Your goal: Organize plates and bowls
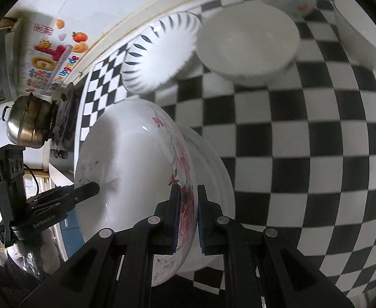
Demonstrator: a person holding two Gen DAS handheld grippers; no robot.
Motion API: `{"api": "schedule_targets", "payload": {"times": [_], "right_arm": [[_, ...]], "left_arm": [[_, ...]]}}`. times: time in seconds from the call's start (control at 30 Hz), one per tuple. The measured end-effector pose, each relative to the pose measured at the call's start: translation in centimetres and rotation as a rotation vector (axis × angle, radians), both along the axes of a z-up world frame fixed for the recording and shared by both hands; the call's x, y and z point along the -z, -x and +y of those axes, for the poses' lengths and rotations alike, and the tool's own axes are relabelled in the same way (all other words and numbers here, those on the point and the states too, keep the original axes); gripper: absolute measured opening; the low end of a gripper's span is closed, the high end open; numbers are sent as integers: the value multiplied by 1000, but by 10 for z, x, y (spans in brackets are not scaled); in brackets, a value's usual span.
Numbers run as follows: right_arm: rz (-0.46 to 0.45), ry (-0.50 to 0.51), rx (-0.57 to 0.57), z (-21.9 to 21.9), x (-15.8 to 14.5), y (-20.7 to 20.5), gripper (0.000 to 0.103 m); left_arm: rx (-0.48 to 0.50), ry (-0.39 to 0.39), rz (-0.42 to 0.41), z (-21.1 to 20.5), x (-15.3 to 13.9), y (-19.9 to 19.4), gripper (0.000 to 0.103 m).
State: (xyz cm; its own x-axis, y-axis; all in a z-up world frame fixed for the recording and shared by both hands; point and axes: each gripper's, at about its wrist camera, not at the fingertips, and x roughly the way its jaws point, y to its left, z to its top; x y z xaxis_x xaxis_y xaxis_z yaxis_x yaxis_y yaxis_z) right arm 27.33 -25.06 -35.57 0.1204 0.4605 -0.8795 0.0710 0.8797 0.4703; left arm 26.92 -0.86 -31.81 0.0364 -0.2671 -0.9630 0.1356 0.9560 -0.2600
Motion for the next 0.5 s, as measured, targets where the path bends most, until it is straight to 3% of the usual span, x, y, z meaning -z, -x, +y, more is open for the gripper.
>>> {"api": "schedule_targets", "payload": {"times": [0.5], "right_arm": [[70, 5, -4, -4, 35, 9, 14]], "left_arm": [[44, -64, 36, -13, 24, 3, 28]]}}
